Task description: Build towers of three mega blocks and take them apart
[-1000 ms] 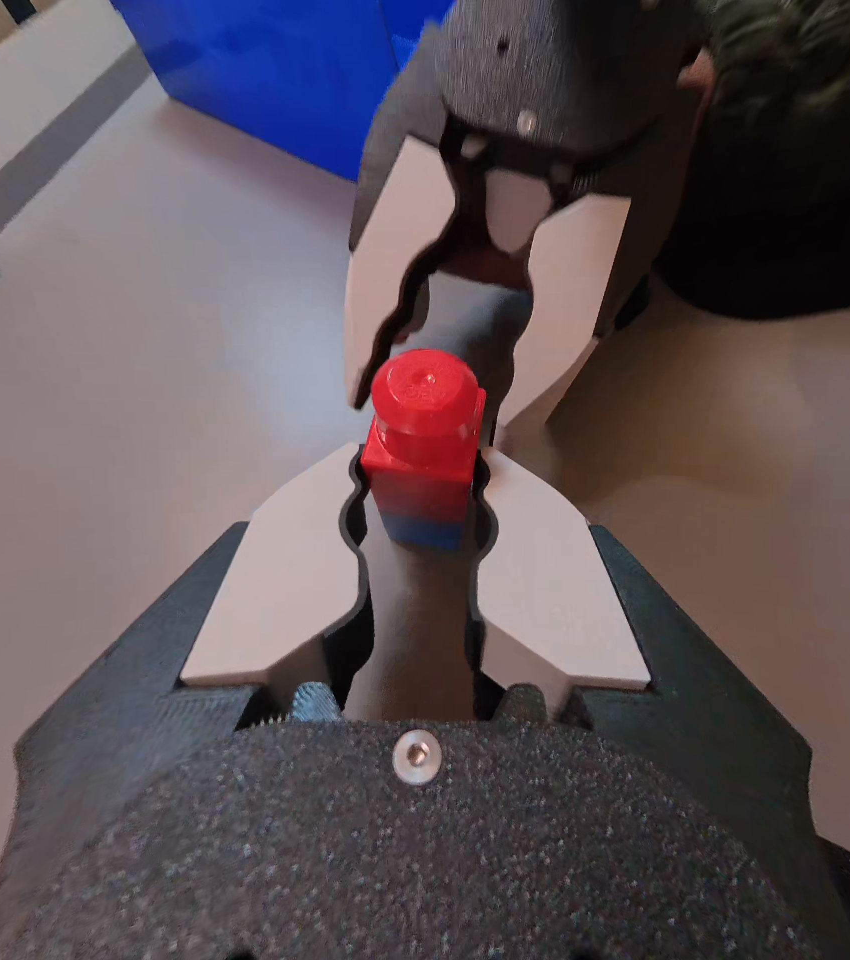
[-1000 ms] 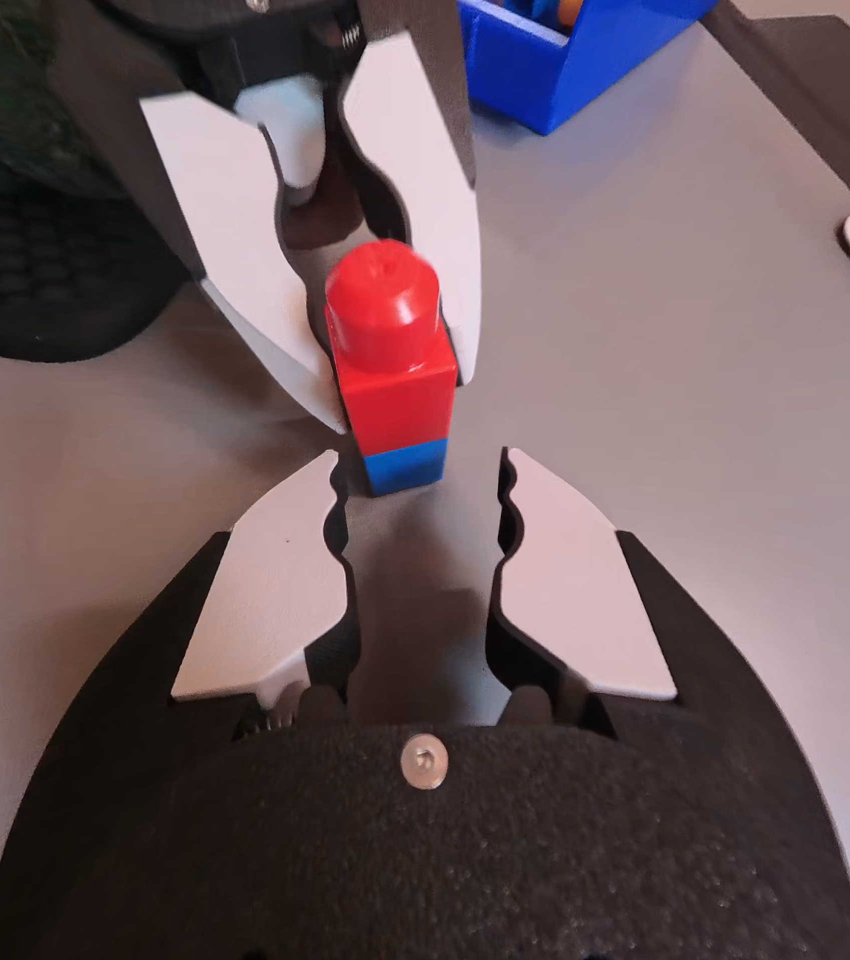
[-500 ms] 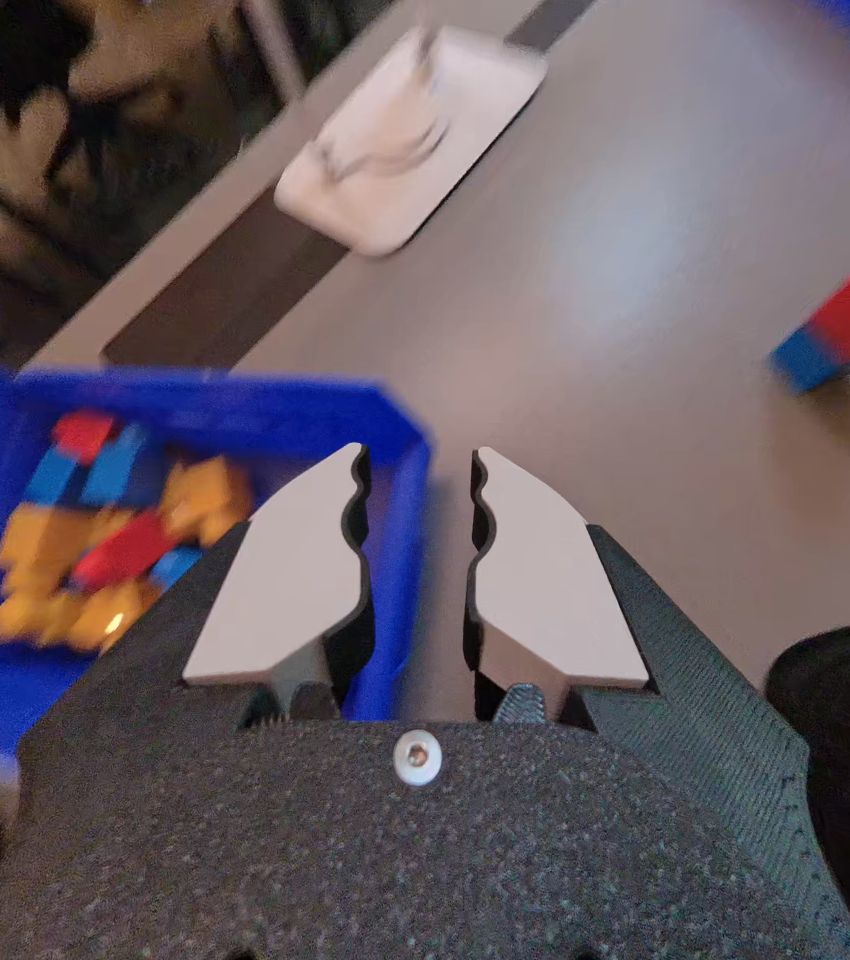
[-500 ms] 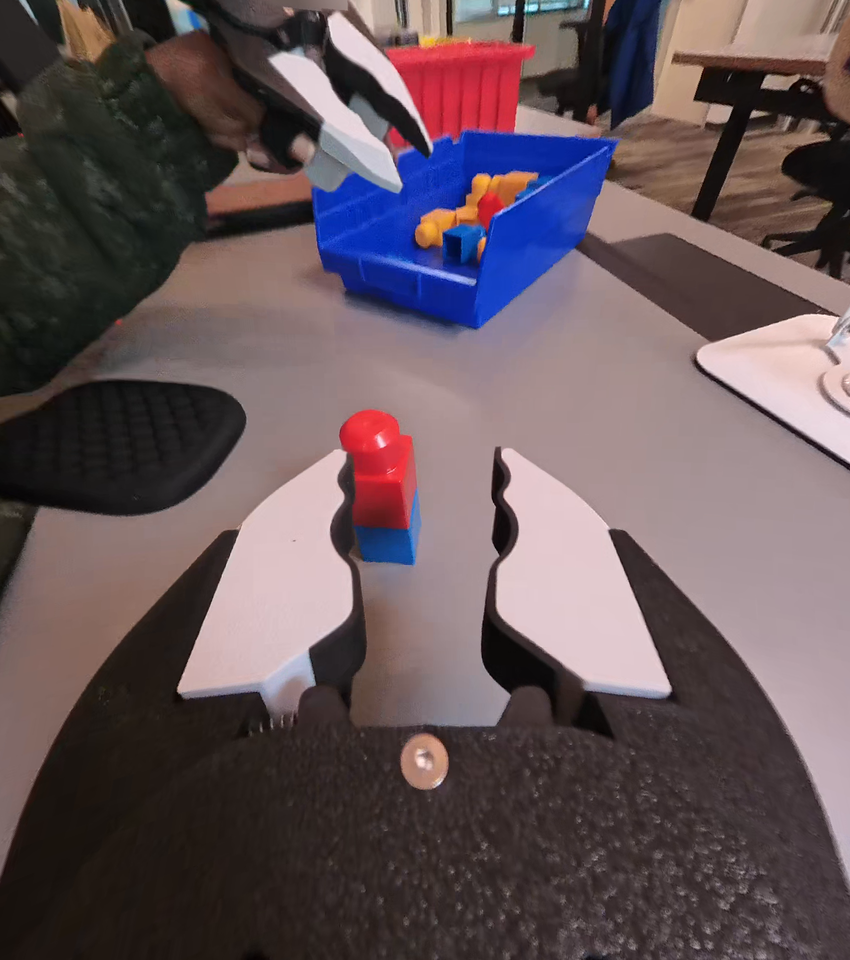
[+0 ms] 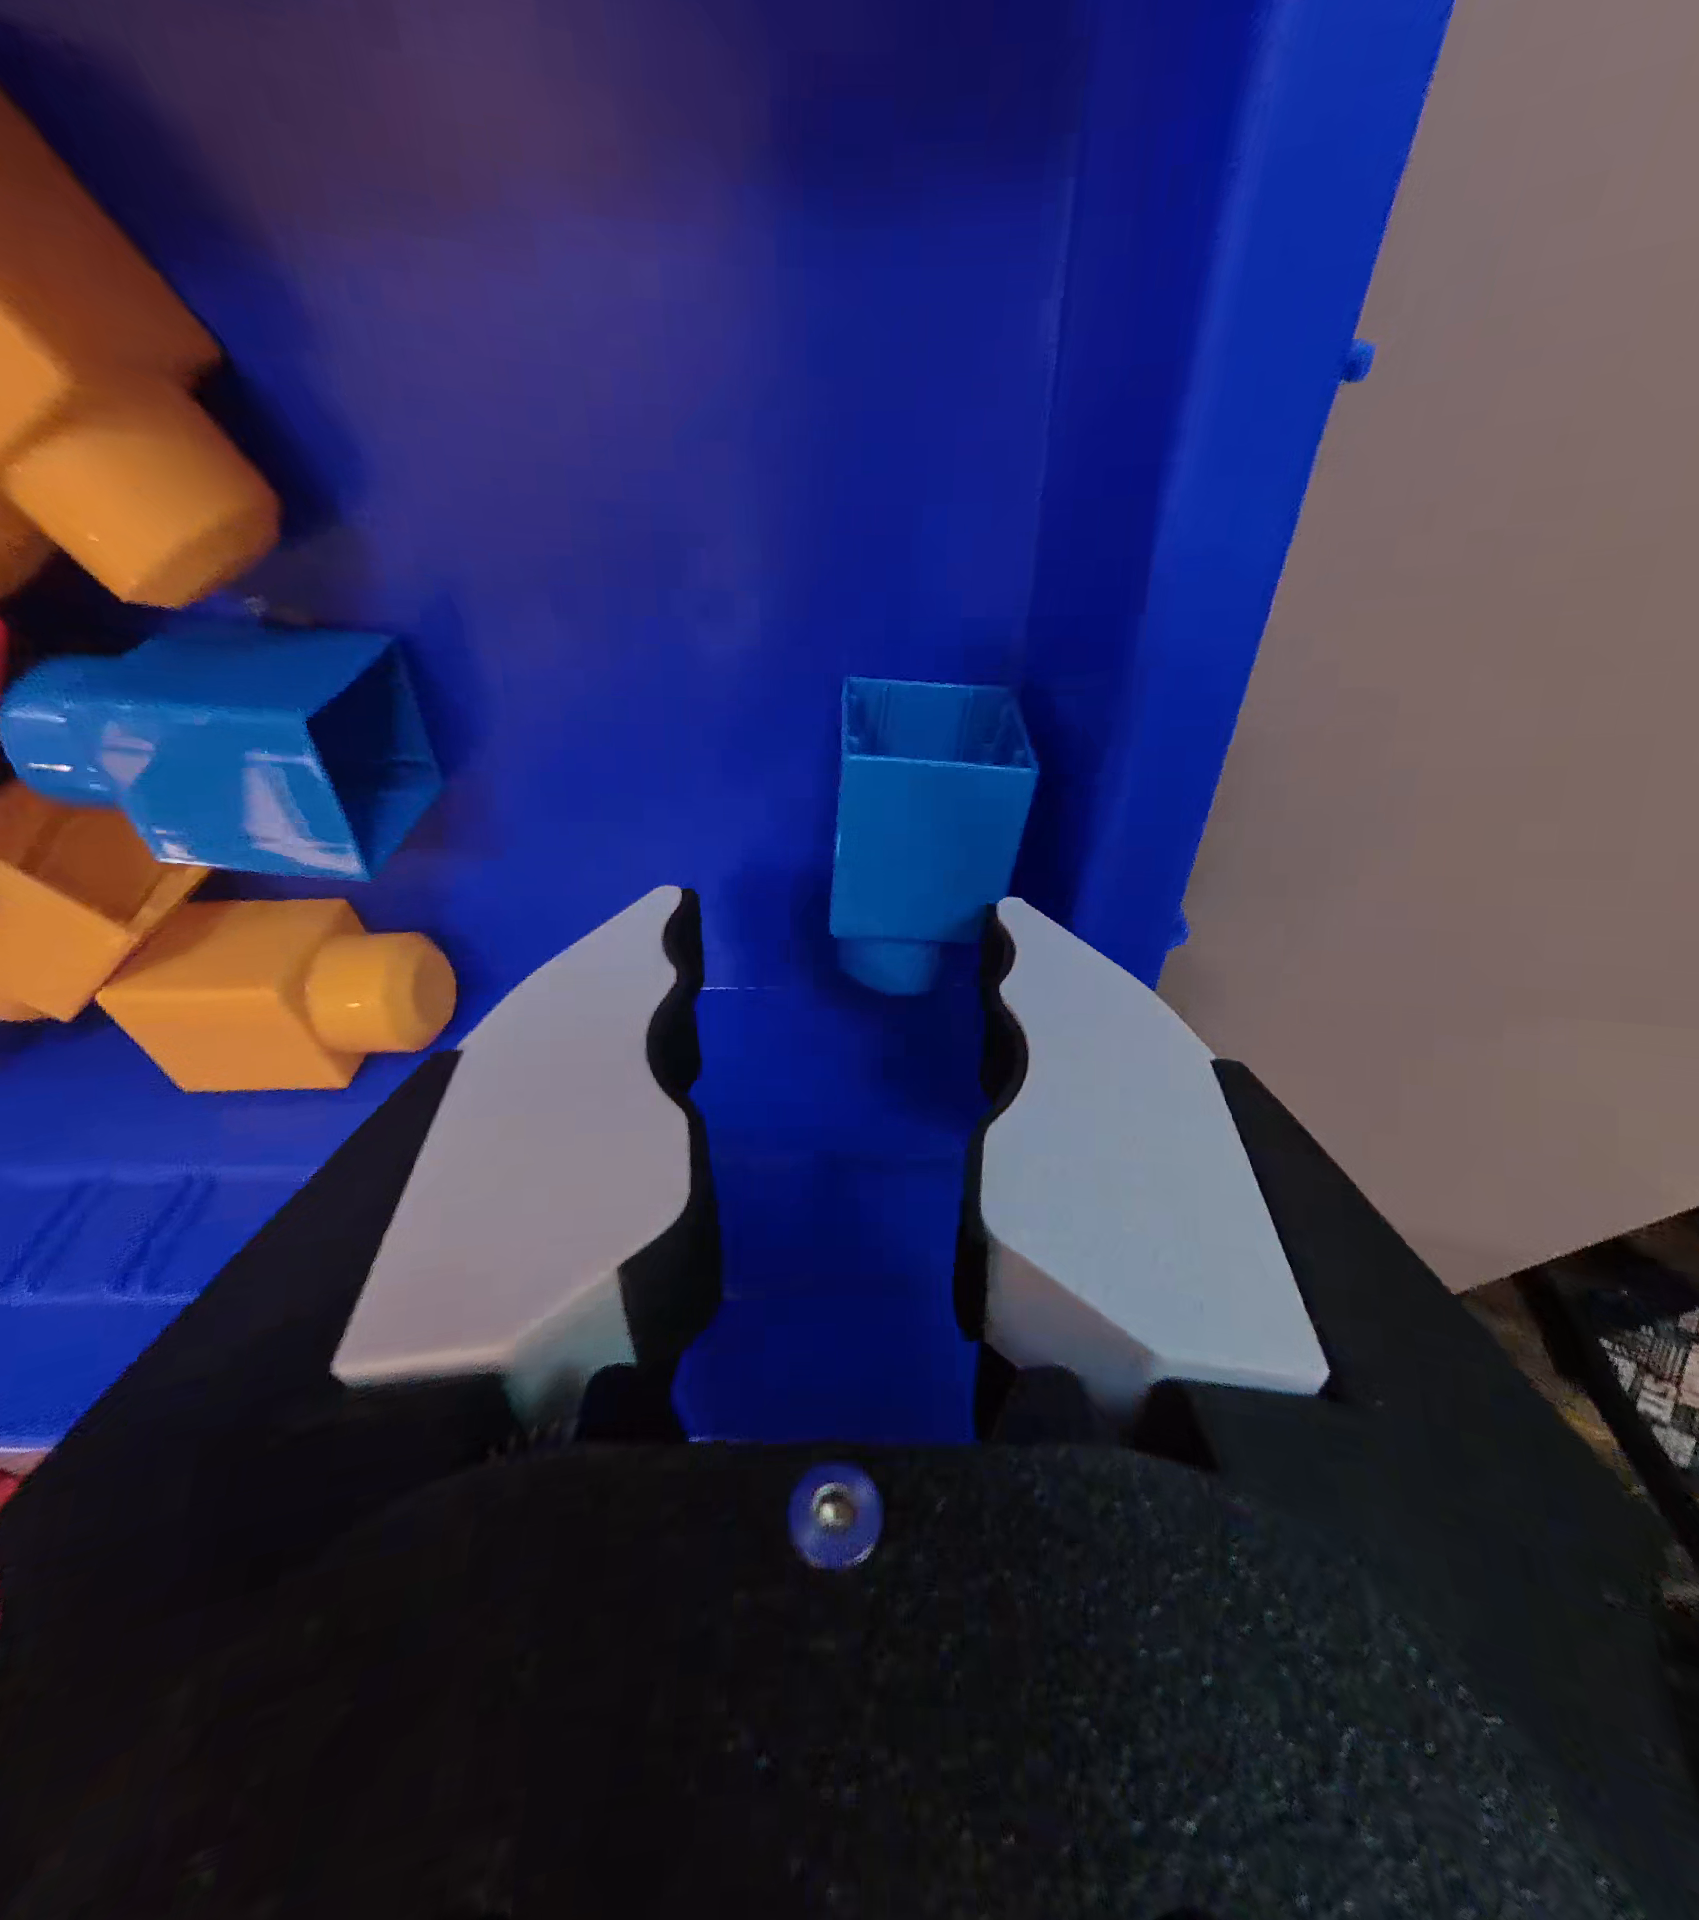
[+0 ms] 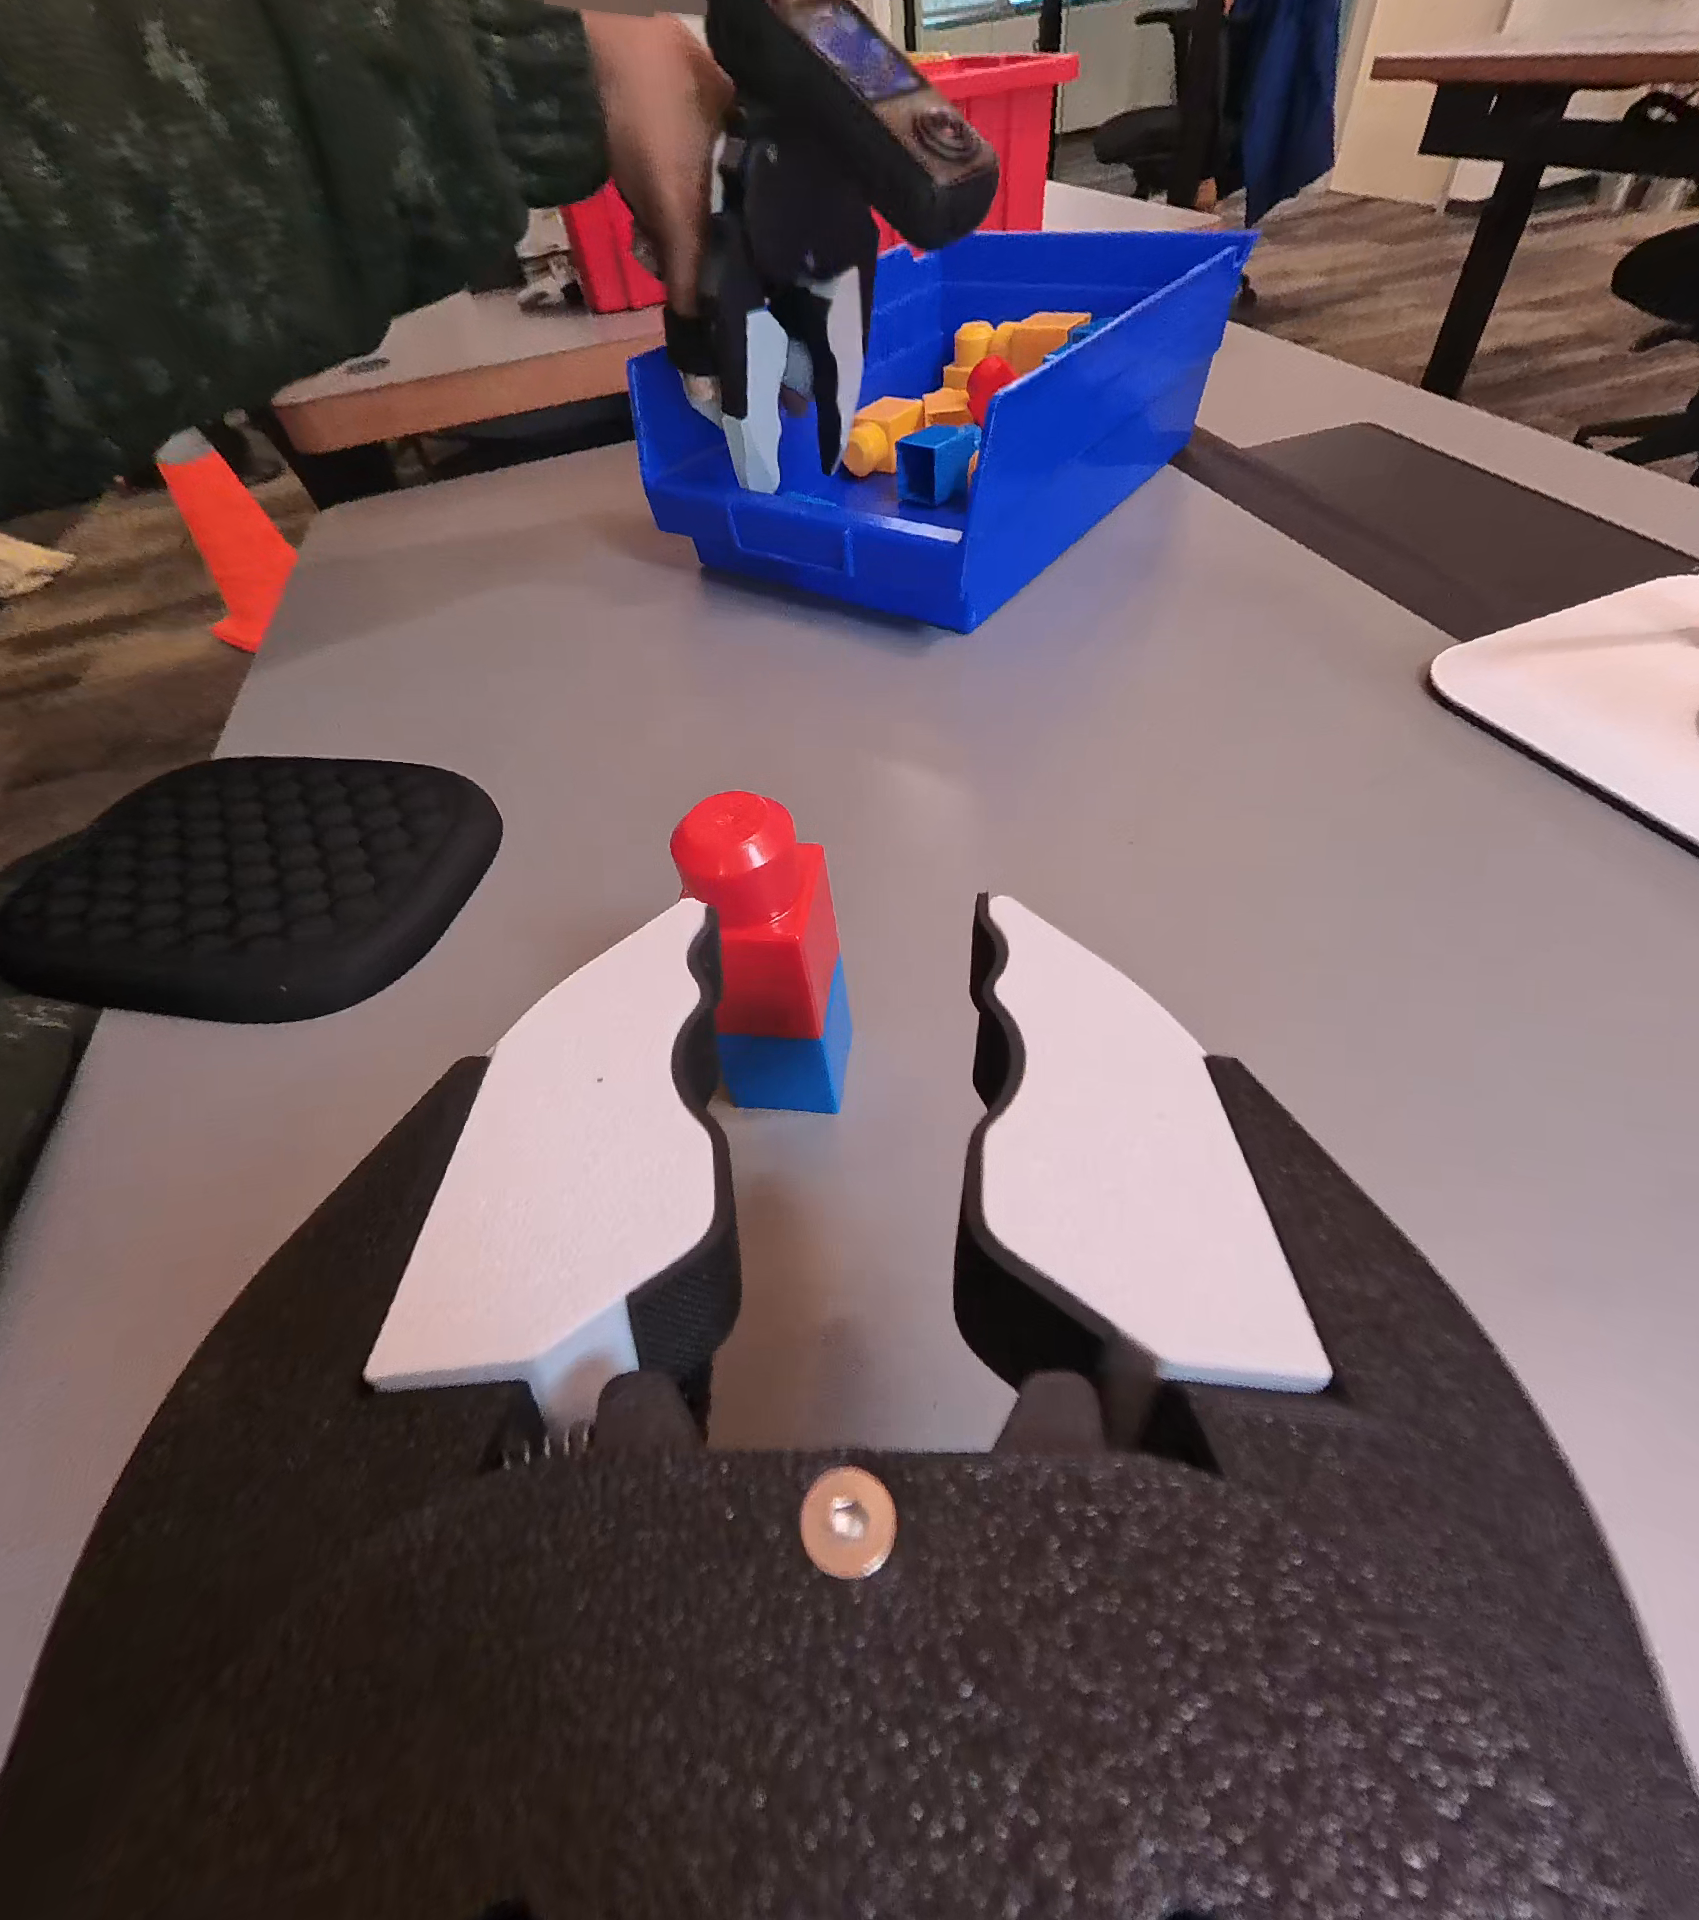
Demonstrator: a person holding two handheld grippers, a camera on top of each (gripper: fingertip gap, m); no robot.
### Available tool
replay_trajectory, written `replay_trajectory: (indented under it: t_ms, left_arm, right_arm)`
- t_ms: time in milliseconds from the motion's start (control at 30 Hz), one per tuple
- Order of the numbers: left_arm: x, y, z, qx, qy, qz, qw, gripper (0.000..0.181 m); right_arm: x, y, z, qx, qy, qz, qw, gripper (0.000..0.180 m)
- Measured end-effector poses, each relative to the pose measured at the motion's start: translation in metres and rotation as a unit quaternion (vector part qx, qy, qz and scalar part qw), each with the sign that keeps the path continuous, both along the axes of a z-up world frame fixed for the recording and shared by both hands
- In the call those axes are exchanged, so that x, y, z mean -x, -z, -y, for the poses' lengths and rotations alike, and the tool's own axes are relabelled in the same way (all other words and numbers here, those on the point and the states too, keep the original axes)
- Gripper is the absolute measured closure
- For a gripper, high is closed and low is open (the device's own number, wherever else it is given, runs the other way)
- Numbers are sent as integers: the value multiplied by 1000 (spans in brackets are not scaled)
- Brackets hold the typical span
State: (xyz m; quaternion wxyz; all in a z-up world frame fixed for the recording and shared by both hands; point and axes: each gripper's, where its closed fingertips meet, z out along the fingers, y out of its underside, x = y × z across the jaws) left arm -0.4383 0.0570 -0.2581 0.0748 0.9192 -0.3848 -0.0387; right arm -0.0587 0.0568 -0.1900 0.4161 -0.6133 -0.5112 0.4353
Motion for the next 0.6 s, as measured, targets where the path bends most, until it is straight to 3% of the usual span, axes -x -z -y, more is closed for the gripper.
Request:
replay_trajectory:
  t_ms: [67,167,267,400,600]
  left_arm:
    - [4,0,-7,-7,11,-4,1000,118]
    - [23,-8,-43,-105,4,-54,993,139]
    - [29,-17,-58,-159,15,-63,985,143]
    - [24,-17,-50,-142,3,-37,989,132]
    - [36,13,-46,-109,-33,-56,992,119]
  right_arm:
    - [-1,2,-1,6,-2,2,1000,133]
    - [-2,5,-2,-2,0,10,1000,134]
    - [-4,5,-4,1,3,8,1000,135]
    - [-4,6,-5,11,3,5,1000,136]
    - [-3,9,-4,11,2,14,1000,136]
